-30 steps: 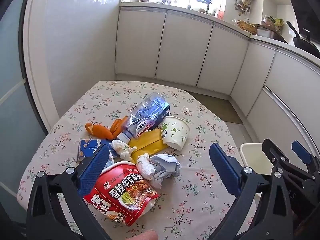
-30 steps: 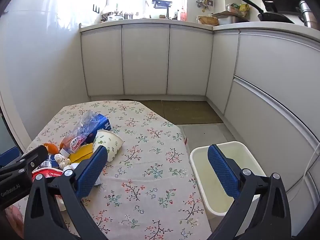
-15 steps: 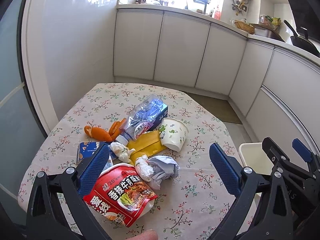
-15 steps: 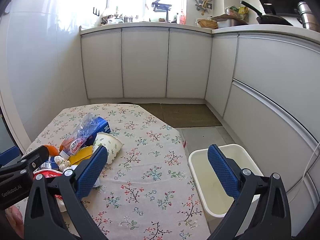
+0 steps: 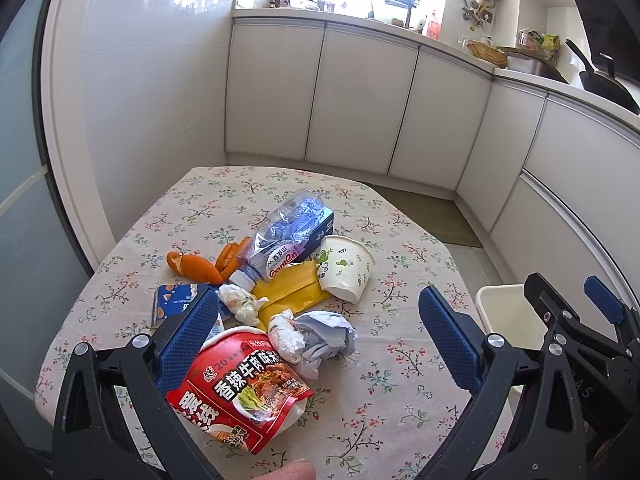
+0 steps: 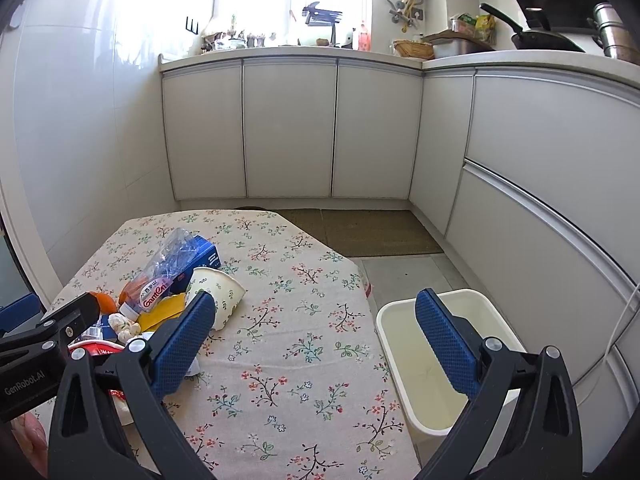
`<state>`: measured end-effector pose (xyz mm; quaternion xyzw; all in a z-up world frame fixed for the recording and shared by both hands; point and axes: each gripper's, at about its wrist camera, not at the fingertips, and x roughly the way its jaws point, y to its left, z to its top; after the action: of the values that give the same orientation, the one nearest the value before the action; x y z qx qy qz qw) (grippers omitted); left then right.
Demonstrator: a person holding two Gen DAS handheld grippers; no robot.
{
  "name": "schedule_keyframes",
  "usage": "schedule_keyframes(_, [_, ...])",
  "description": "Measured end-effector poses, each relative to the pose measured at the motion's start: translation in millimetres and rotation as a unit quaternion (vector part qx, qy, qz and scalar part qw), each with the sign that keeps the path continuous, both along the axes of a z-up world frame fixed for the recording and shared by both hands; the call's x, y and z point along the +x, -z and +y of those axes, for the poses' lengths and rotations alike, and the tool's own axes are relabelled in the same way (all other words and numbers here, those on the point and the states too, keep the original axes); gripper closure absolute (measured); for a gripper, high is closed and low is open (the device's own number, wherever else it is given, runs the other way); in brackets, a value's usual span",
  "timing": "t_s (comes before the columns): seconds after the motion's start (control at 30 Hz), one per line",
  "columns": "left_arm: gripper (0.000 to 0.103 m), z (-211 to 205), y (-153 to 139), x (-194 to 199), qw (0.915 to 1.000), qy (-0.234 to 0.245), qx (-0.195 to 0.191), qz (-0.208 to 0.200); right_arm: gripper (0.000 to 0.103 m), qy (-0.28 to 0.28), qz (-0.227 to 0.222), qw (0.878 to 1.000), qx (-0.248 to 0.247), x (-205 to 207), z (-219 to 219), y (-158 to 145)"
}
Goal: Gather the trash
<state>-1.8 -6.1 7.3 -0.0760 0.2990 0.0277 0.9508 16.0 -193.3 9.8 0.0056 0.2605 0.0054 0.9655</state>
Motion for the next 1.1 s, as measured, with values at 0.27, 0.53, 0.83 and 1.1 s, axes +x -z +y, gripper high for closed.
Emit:
schedule_keyframes(0.27, [0.007, -1.8, 1.1, -0.6, 1.0, 0.003, -0.003, -0.004, 0.006, 0.001, 0.007, 1.0, 0.005, 1.7, -0.7, 2.2])
schedule_keyframes(0.53, [0.007, -0.7, 3.8, 2.5, 0.9998, 0.002, -0.004, 0.017, 0.006, 0.002, 0.015, 1.0, 0.004, 2.5, 0.0, 3.7])
schedule_keyframes(0.83, [0.007, -0.9, 5.7, 4.4, 0.9997, 0.0, 0.003, 0.025, 0.006, 0.005, 0.006, 1.0, 0.0, 2.4, -0.6, 5.4])
schedule_keyframes(1.1, [0.007, -0.2, 8.6, 7.2, 0.9995, 0.001, -0.004, 0.031, 0.006, 0.004, 0.015, 1.0, -0.001, 4.6, 0.2, 8.6])
